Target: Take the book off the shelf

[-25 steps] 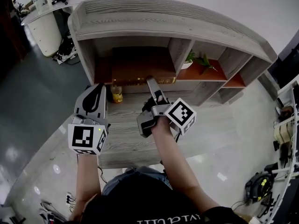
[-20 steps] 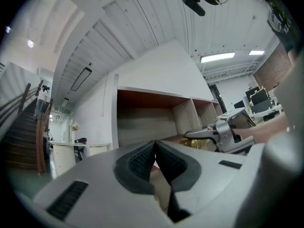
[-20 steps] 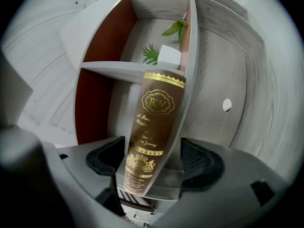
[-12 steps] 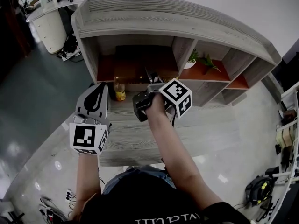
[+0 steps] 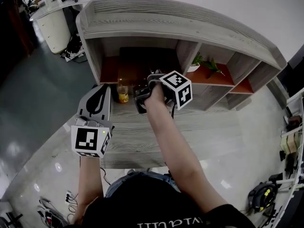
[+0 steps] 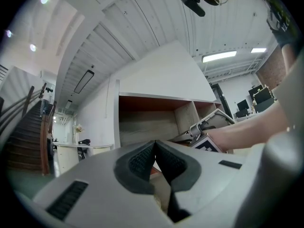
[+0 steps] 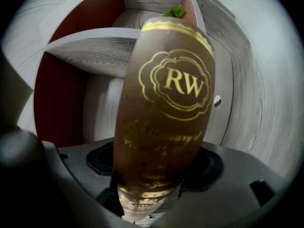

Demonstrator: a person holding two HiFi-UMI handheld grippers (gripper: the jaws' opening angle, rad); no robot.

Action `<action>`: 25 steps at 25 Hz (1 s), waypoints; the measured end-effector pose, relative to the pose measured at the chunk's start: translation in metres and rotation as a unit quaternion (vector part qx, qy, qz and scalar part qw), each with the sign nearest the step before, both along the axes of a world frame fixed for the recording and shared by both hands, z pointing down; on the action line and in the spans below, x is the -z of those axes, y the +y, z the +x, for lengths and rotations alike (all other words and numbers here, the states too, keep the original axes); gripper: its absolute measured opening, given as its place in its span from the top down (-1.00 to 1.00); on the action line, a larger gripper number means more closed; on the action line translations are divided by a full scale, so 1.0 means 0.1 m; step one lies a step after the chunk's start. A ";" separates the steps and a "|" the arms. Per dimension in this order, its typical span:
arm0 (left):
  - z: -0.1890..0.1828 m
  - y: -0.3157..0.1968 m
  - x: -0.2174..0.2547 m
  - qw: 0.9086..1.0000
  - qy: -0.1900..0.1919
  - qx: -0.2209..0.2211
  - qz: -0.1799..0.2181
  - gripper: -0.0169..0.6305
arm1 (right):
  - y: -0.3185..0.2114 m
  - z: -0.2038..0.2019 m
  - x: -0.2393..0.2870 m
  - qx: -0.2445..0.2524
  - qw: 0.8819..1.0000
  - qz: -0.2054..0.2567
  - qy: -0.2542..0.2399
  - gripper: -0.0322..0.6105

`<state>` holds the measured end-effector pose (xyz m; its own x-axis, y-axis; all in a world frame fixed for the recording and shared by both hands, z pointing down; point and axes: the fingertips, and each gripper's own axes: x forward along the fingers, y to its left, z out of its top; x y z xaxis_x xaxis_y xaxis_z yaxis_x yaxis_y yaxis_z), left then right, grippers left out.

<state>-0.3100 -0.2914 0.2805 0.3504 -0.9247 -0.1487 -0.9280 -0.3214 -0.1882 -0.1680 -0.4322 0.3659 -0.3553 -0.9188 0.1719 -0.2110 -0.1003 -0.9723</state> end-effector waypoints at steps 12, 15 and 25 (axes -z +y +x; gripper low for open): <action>0.03 -0.01 0.03 1.000 0.006 0.009 0.005 0.91 | 0.13 0.02 0.01 0.013 1.000 -0.009 0.005 -0.23; -0.02 -0.02 0.05 1.000 0.012 0.015 0.007 0.91 | 0.18 0.02 0.01 0.017 1.000 -0.007 0.006 -0.22; -0.07 0.02 0.02 1.000 0.019 0.018 0.004 0.91 | 0.39 0.03 0.05 0.033 0.999 0.017 0.005 -0.11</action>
<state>-0.3169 -0.2894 0.2789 0.3107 -0.9356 -0.1680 -0.9455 -0.2860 -0.1555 -0.1646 -0.3931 0.3607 -0.4145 -0.8984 0.1451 -0.2260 -0.0528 -0.9727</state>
